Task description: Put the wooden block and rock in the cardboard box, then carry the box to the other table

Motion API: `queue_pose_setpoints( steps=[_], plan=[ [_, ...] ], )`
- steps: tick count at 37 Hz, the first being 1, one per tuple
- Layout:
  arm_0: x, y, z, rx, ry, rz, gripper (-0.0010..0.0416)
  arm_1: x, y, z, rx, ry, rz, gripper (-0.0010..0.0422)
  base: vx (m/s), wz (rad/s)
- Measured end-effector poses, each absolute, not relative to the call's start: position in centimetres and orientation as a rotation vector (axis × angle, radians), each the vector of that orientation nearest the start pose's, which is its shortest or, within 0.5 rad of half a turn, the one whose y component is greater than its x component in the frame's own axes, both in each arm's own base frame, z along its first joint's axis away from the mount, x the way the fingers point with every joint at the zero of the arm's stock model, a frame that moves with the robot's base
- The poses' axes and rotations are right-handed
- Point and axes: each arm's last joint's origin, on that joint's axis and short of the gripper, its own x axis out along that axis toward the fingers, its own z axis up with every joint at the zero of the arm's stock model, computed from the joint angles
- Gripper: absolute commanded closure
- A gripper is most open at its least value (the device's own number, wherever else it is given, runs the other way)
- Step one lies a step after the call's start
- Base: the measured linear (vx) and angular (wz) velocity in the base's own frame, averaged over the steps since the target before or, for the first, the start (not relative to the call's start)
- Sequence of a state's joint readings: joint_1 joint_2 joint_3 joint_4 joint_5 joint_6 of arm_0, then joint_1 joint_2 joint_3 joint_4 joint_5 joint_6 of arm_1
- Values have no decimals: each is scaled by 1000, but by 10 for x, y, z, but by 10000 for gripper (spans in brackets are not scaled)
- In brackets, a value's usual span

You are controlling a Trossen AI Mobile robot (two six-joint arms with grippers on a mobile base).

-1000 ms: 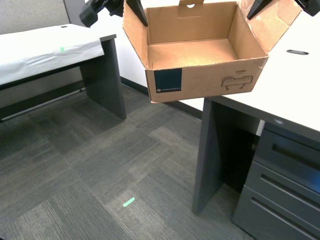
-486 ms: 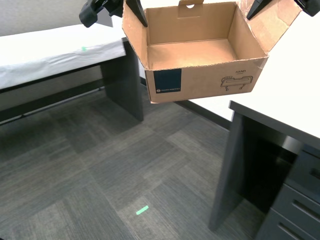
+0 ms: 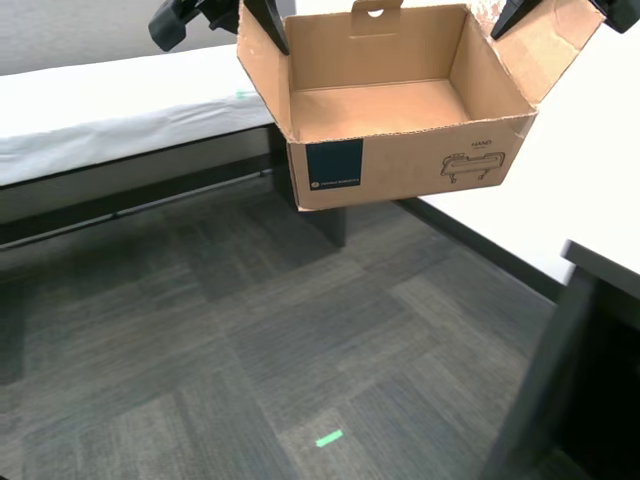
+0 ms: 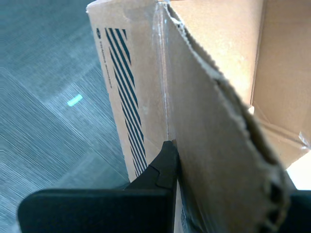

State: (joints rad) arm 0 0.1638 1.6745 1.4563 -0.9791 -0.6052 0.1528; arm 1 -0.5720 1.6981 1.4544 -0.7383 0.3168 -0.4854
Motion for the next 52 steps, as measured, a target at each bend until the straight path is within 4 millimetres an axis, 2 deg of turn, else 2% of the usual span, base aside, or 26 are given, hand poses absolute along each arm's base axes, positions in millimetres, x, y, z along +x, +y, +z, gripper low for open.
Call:
queue_pose_setpoints(
  steps=[11,26,52],
  plan=[
    [326,71,286,394,1245,585,406,290,-198,299,-274,1133,-588,413,137,253],
    [326,71,287,404,1248,592,406,293,-200,301,-206,1060,-641,413,134,187],
    [328,71,287,395,1224,600,406,294,-201,303,-275,1060,-613,413,137,86]
  ],
)
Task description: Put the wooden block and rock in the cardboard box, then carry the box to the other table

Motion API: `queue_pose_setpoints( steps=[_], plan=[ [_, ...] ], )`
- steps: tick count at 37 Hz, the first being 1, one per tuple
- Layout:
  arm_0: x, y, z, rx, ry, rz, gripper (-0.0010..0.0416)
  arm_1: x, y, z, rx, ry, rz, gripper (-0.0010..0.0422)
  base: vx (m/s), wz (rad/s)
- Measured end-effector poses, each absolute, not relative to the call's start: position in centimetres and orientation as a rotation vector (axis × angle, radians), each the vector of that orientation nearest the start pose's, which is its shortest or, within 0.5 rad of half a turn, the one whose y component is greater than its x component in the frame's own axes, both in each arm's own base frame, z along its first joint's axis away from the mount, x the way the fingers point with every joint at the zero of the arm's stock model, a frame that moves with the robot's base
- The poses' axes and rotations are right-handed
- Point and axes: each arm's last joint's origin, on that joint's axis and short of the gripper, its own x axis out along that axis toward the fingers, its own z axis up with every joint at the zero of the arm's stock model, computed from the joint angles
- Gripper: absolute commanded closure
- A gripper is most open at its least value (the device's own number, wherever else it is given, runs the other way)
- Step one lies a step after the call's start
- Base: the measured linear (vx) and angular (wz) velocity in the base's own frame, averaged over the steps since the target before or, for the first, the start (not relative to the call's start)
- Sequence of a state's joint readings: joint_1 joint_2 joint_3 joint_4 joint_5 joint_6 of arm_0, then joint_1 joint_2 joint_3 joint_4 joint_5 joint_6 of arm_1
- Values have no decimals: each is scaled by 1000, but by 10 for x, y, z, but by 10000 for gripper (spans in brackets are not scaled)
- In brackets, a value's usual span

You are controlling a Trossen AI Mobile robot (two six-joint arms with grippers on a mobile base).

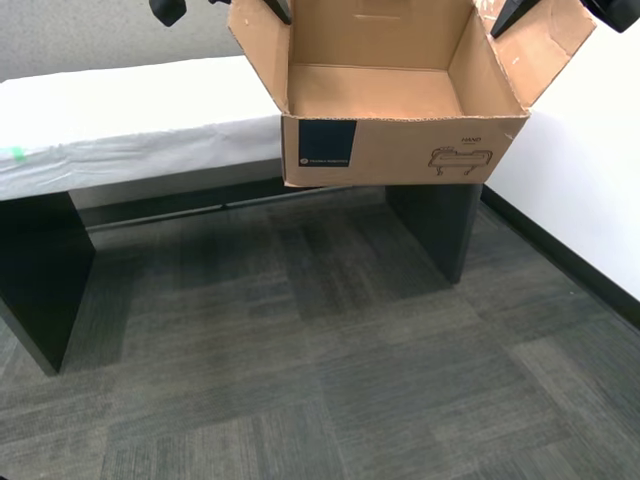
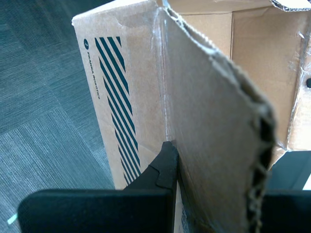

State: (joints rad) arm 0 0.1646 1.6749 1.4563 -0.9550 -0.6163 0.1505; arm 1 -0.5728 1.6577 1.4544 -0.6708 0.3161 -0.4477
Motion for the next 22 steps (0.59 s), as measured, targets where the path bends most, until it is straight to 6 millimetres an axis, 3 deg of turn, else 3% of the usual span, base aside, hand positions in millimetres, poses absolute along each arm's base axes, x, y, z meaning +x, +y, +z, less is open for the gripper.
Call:
queue_pose_setpoints(
  steps=[16,22],
  plan=[
    [330,73,289,378,1186,617,406,294,-200,303,-314,1074,-588,413,142,100],
    [331,73,289,383,1185,615,406,298,-201,305,-264,1003,-557,413,143,115]
  ],
)
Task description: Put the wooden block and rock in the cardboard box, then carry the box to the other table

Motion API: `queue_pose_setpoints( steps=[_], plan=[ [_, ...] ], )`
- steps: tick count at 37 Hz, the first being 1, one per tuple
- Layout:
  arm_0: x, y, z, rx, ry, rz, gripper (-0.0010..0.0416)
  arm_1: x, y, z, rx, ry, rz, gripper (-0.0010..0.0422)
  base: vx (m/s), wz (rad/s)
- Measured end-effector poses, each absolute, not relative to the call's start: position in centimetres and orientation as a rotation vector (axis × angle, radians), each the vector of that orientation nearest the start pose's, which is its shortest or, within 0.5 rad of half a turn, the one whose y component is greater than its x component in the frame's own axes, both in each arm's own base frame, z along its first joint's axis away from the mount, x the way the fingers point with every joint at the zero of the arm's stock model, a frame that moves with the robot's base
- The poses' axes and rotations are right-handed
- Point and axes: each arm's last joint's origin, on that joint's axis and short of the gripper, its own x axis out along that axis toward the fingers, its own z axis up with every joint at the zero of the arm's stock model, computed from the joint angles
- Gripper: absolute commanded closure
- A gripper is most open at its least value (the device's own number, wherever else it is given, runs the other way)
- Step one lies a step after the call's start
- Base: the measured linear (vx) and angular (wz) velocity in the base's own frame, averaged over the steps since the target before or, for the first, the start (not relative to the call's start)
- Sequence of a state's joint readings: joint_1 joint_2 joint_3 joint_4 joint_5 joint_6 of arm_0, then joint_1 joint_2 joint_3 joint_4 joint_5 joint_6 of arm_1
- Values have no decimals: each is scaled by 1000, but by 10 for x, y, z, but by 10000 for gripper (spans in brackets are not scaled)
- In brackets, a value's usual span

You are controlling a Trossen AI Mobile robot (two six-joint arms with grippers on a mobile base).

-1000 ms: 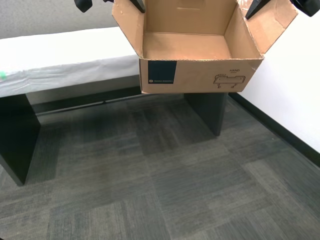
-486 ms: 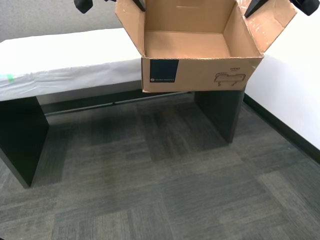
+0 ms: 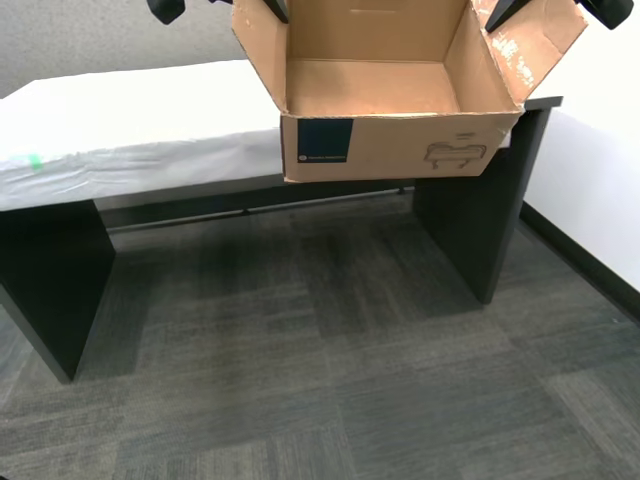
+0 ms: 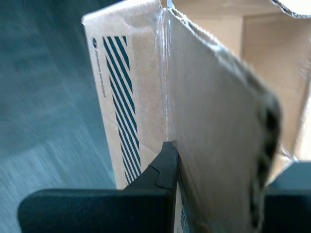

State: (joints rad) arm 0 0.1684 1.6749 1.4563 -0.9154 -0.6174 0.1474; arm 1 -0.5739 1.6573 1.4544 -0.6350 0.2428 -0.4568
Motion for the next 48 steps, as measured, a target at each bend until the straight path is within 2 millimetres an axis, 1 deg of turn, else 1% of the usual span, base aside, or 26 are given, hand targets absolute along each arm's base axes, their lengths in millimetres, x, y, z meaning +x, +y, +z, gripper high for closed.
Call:
queue_pose_setpoints(
  steps=[9,22,48],
  plan=[
    [328,73,288,419,1231,596,406,299,-201,306,-210,963,-591,413,144,113],
    [327,75,288,431,1236,589,406,299,-201,306,-205,965,-592,413,142,150],
    [326,75,287,429,1261,558,406,298,-202,306,-280,995,-578,413,145,135]
  ],
)
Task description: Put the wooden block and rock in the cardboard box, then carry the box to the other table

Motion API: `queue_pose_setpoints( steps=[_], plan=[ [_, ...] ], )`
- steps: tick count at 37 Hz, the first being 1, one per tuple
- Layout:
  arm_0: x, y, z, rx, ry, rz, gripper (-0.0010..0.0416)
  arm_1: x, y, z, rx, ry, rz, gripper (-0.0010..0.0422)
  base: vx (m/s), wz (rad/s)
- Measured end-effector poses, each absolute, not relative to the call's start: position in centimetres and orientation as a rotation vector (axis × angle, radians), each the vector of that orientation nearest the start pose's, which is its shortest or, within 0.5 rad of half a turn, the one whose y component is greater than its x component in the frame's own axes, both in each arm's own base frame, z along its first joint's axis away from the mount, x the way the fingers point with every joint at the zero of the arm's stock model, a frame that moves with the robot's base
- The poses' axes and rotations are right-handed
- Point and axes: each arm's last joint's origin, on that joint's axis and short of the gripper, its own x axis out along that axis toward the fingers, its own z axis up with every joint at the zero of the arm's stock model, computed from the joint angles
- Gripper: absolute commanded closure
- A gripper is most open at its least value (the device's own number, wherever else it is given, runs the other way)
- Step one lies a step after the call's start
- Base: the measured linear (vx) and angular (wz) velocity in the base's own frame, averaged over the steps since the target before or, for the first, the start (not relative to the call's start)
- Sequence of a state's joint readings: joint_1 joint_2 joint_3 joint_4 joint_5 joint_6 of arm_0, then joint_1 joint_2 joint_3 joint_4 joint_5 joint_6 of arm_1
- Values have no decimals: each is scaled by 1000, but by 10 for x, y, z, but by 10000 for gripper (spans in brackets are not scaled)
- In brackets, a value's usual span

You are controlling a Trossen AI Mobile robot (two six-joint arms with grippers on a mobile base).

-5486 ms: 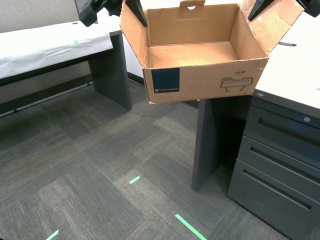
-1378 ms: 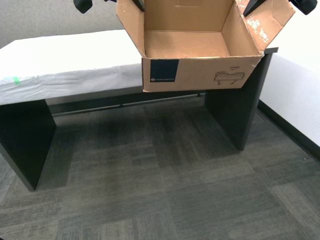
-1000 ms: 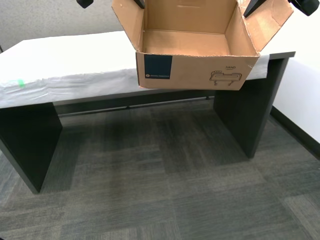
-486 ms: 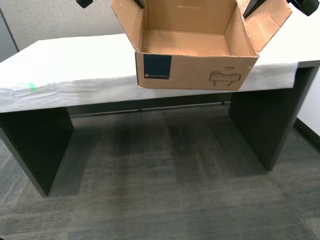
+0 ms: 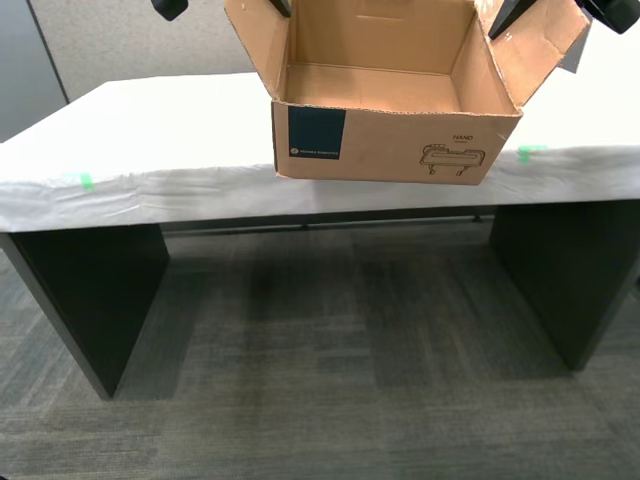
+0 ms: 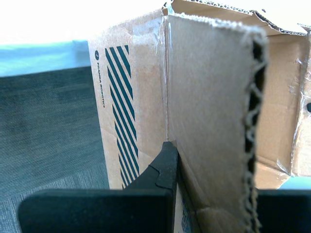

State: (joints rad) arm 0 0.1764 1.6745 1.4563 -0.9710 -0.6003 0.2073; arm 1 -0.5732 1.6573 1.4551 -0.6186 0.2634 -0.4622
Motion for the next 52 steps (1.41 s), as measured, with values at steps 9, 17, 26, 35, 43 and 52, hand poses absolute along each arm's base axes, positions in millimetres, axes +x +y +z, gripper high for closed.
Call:
queue_pose_setpoints(
  steps=[9,17,26,35,43,52],
  plan=[
    [325,73,285,386,1268,504,406,298,-202,306,-282,999,-585,413,140,46],
    [324,73,285,383,1283,500,406,295,-200,303,-273,1045,-571,413,146,21],
    [322,74,284,384,1306,496,406,295,-200,302,-259,1048,-580,413,155,-1],
    [321,74,284,384,1307,497,406,295,-200,302,-251,1046,-584,413,163,-15],
    [322,74,284,383,1305,498,406,295,-200,302,-229,1039,-596,413,164,-17],
    [322,74,284,384,1307,497,406,295,-200,302,-189,1020,-621,413,161,-15]
  ],
)
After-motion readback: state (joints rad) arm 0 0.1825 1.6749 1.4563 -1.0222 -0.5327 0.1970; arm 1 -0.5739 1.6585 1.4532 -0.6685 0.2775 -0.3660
